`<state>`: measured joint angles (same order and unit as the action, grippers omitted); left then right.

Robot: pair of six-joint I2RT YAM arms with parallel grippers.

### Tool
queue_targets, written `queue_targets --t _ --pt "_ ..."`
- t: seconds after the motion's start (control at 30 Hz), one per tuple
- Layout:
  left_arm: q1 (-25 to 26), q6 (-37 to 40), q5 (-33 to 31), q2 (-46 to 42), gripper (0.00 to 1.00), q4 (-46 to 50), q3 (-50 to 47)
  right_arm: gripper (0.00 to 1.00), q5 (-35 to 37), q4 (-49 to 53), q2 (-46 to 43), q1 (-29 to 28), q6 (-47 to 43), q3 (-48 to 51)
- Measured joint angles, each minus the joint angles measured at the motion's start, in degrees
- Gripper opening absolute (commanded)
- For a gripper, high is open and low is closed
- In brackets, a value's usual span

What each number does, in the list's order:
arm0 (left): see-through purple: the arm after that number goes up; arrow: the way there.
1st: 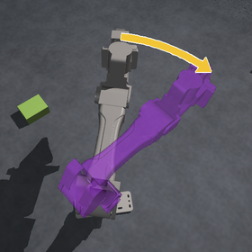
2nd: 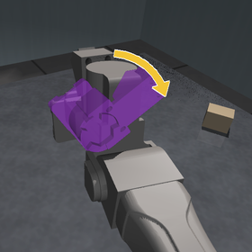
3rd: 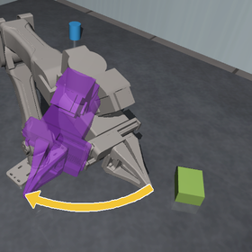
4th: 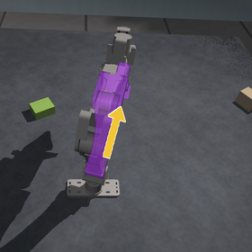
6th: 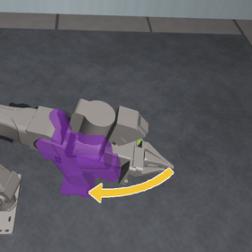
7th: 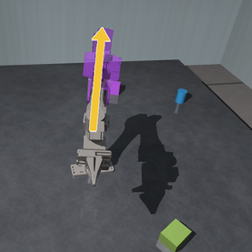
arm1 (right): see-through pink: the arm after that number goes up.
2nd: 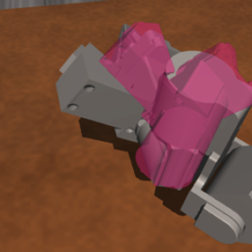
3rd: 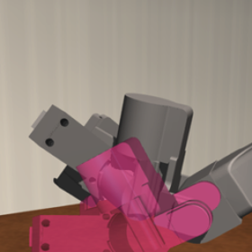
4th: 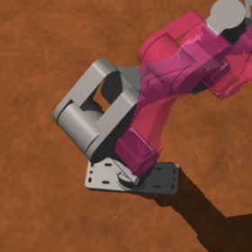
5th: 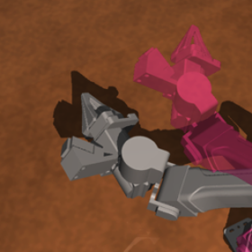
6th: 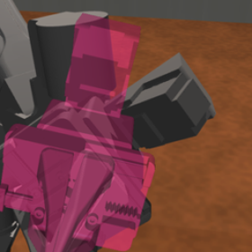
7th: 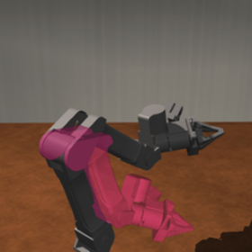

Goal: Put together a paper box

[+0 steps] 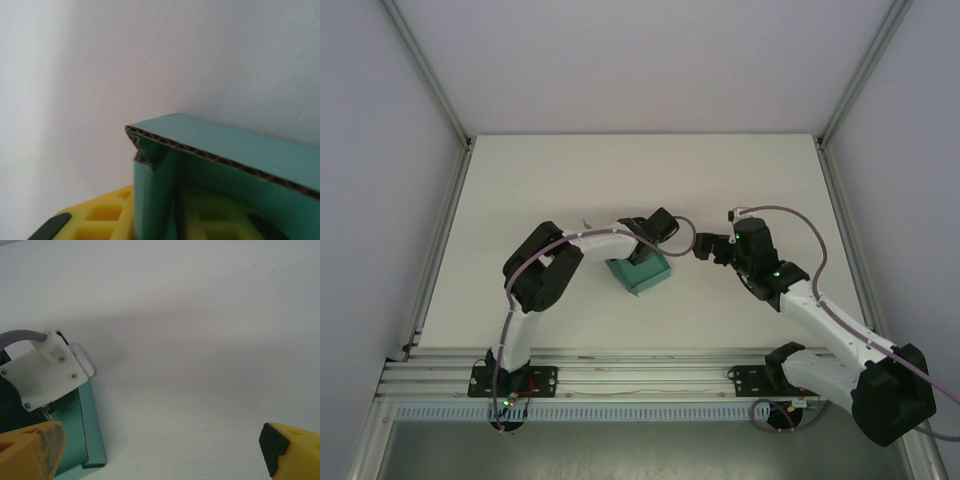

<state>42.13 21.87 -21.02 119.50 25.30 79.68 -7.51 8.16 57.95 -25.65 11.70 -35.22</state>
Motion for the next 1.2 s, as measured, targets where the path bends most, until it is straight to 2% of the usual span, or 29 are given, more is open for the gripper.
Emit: queue_targets --t 0.3,0.47,0.5,0.53,0.57,0.7,0.97,1.1,1.2 --pt "-0.59 2.05 8.94 -1.46 0.61 5.57 4.87 1.00 -1.81 0.55 -3.19 0.22 -0.04 0.00" --pt "-0.59 3.80 12.72 -4.70 0.71 8.76 7.56 1.00 -3.41 1.46 -4.76 0.22 -0.74 0.02" --pt "-0.59 4.07 13.31 -5.57 0.75 9.03 7.93 1.00 -3.48 1.55 -5.09 0.22 -0.87 0.02" --pt "-0.59 4.39 13.75 -6.62 0.91 9.25 8.22 1.00 -3.48 1.66 -5.46 0.22 -1.09 0.02" --pt "-0.61 4.39 14.19 -7.52 1.00 9.33 8.41 1.00 -3.48 1.75 -5.75 0.22 -1.14 0.02" --pt "-1.18 2.23 15.89 -11.69 1.00 9.16 8.72 1.00 -3.48 2.34 -6.64 0.22 -1.81 0.02" --pt "-7.43 -10.25 17.31 -27.15 1.00 2.78 6.49 0.99 -6.47 3.63 -2.54 0.35 -8.26 -2.23" --pt "-11.19 -17.97 16.00 -36.59 1.00 0.04 0.68 0.95 -12.83 3.82 4.37 0.37 -19.82 -6.71" --pt "-15.87 -24.92 17.16 -42.66 1.00 -1.60 -7.15 0.89 -19.58 6.14 12.11 0.31 -33.35 -12.96"
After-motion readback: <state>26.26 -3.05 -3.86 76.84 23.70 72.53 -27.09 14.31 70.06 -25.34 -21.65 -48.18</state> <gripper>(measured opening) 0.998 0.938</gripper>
